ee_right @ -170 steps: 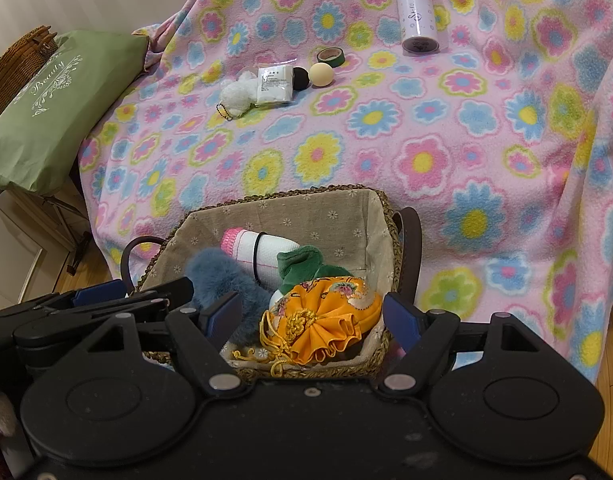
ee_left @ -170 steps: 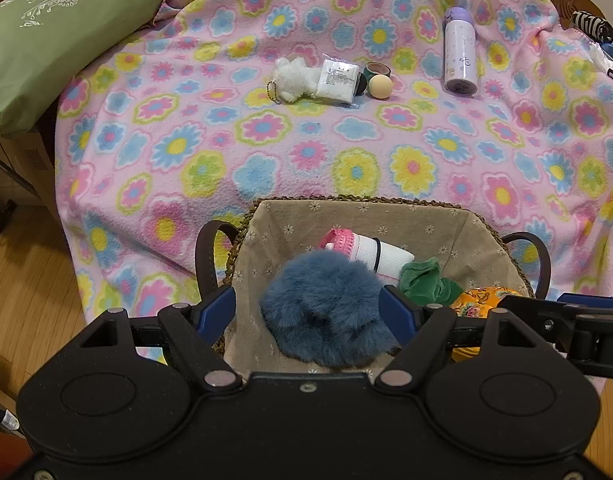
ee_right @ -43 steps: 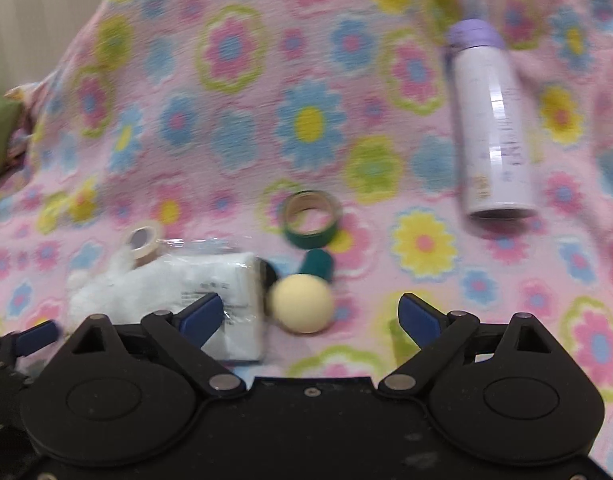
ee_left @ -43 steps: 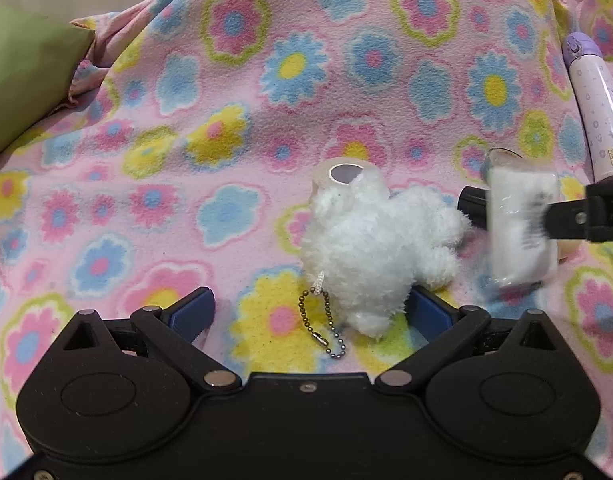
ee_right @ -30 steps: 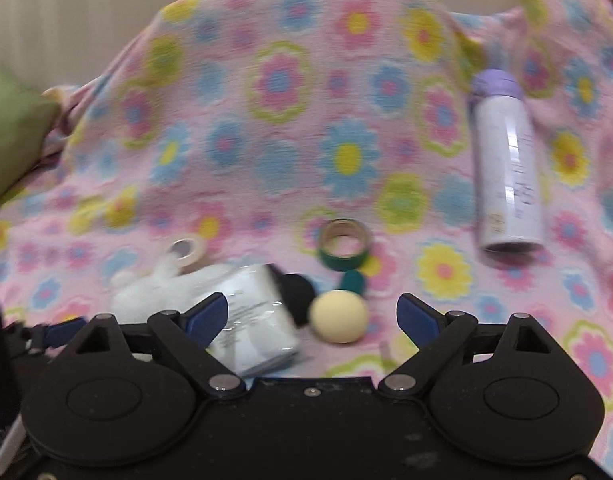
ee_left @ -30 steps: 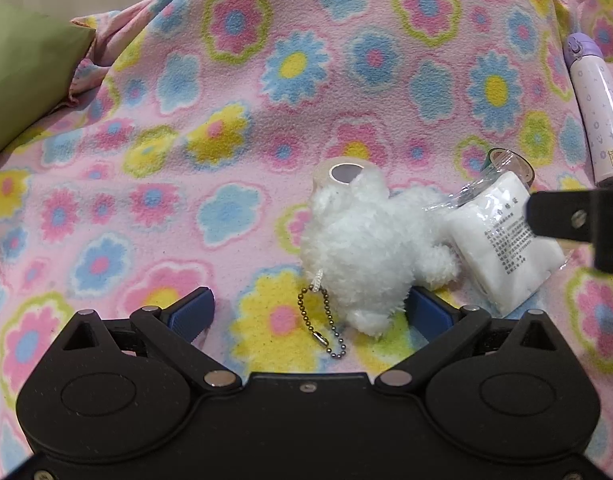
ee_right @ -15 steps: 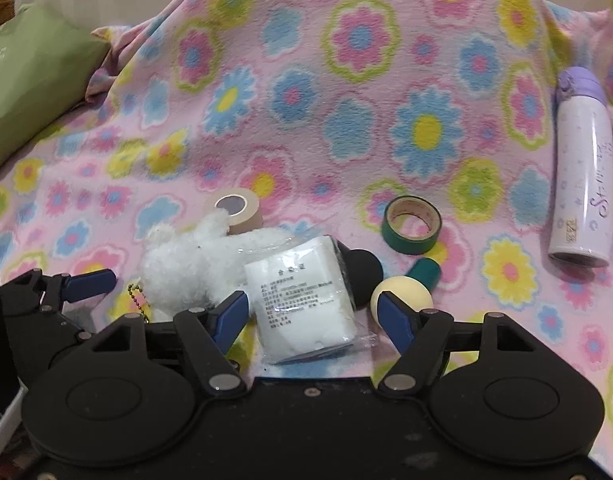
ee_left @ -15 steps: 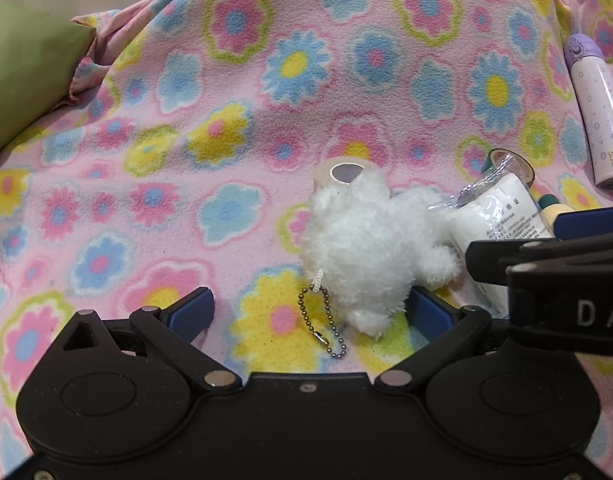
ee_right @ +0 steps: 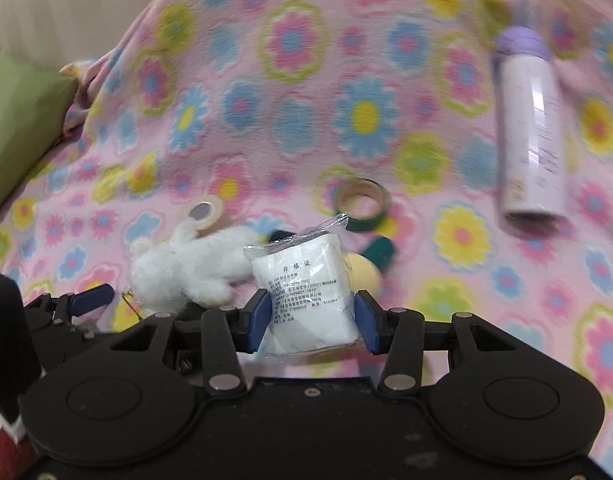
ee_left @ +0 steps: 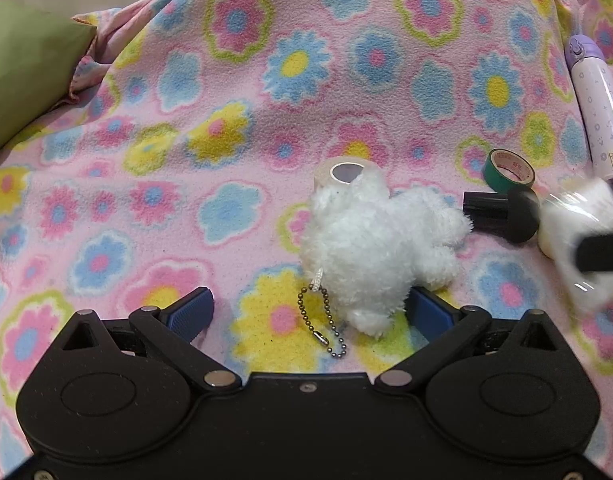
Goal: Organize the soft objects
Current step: 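Grasp the cotton pad pack with the right tool while the left tool hovers over the white plush, then lower the left tool onto the white plush and close on it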
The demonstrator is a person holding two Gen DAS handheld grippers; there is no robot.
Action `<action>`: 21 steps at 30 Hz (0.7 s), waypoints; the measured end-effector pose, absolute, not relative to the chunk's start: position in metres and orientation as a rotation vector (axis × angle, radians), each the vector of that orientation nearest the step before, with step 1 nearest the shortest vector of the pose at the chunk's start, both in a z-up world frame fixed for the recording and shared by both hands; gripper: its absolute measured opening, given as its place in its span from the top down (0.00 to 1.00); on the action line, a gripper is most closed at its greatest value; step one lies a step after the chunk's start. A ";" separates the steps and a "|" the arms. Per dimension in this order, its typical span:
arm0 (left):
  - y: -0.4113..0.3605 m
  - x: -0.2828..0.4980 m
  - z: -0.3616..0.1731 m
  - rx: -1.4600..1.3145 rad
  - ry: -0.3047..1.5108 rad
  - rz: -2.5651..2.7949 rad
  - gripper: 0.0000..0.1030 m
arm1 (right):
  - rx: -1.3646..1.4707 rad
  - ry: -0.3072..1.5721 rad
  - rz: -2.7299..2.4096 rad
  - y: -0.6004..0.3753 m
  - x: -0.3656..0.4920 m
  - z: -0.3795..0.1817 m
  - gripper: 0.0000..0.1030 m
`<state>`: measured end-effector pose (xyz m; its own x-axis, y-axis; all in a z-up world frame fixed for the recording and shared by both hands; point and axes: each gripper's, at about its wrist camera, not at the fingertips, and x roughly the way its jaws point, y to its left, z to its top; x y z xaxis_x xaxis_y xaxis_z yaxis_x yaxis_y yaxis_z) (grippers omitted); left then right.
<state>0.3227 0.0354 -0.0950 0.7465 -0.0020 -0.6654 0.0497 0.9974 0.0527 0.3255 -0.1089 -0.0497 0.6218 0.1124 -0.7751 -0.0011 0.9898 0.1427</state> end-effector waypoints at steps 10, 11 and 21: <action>0.035 0.322 -0.096 0.065 0.729 -0.025 0.02 | 0.114 0.884 -0.003 -0.142 0.307 -0.075 0.30; 0.036 0.322 -0.096 0.065 0.728 -0.025 0.02 | 0.093 0.870 -0.002 -0.142 0.307 -0.077 0.27; 0.036 0.323 -0.095 0.060 0.731 -0.025 0.02 | -0.087 0.773 0.044 -0.131 0.301 -0.100 0.08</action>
<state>0.3228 0.0356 -0.0954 0.7443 -0.0015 -0.6678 0.0436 0.9980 0.0464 0.3012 -0.1314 -0.0997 0.7149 0.0079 -0.6991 -0.0722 0.9954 -0.0626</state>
